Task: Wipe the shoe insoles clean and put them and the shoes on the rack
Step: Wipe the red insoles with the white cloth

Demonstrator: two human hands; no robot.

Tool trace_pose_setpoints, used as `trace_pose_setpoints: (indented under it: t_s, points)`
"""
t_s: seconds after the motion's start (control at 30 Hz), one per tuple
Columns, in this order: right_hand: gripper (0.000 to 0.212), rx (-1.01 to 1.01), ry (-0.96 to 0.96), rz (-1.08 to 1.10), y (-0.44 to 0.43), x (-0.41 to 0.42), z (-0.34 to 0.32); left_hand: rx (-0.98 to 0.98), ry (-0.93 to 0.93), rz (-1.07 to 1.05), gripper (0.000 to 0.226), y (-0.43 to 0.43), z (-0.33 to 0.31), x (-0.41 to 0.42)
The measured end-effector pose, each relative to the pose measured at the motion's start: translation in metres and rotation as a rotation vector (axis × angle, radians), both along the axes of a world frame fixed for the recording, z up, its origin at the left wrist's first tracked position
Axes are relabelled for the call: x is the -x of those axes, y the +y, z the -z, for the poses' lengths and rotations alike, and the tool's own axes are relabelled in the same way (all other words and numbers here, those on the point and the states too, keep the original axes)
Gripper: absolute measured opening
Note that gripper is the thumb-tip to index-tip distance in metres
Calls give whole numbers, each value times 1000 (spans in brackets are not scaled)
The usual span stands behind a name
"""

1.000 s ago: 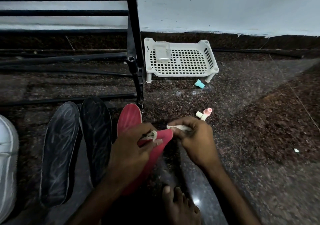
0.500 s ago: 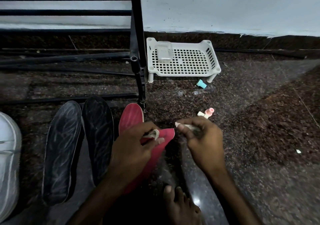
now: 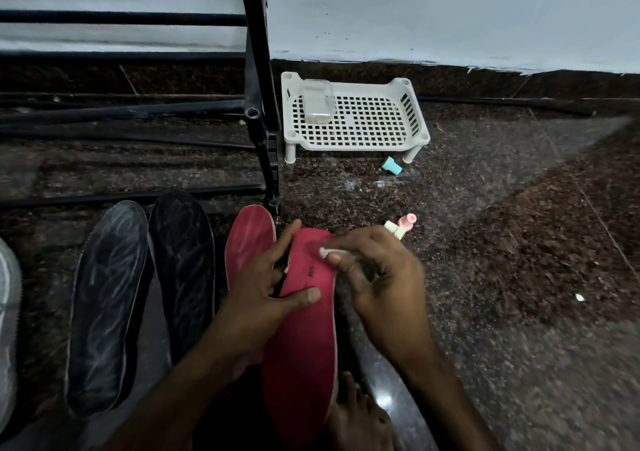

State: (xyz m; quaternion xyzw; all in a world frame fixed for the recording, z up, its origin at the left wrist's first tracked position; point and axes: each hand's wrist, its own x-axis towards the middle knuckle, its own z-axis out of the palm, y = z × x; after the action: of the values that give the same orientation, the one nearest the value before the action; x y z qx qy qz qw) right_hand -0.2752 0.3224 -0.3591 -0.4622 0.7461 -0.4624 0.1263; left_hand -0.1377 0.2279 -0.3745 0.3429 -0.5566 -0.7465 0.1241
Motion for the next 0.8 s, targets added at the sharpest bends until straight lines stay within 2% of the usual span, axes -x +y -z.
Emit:
trace_pose_setpoints:
  t_s: [0.07,0.1,0.2,0.3,0.37,0.43,0.5,0.57,0.67,0.8]
  points:
    - [12,-34,114,-123,-1,-6,6,-44,7,-6,96,3,-1,4]
    - [13,-50,156,-152,-2,-6,10,-36,14,3,87,4,-2,5]
    - [10,-48,190,-96,-8,7,18,-63,44,15,55,5,-8,4]
    - [10,-69,213,14,-17,25,22,-127,62,9,47,8,-10,0]
    - [14,-63,137,99,-19,34,21,-155,61,-31,43,10,-9,-1]
    - [13,10,-21,211,-15,34,11,-154,40,-59,42,9,-6,-3]
    - [9,91,-124,236,-7,26,-3,-151,31,-50,41,7,-4,-3]
    - [9,94,-97,119,-3,12,-10,-159,44,-33,40,7,-4,-1]
    - [6,35,113,-42,-5,-3,3,-160,74,0,46,11,-8,3]
    - [3,6,130,51,-18,6,18,-97,65,34,50,10,-12,2]
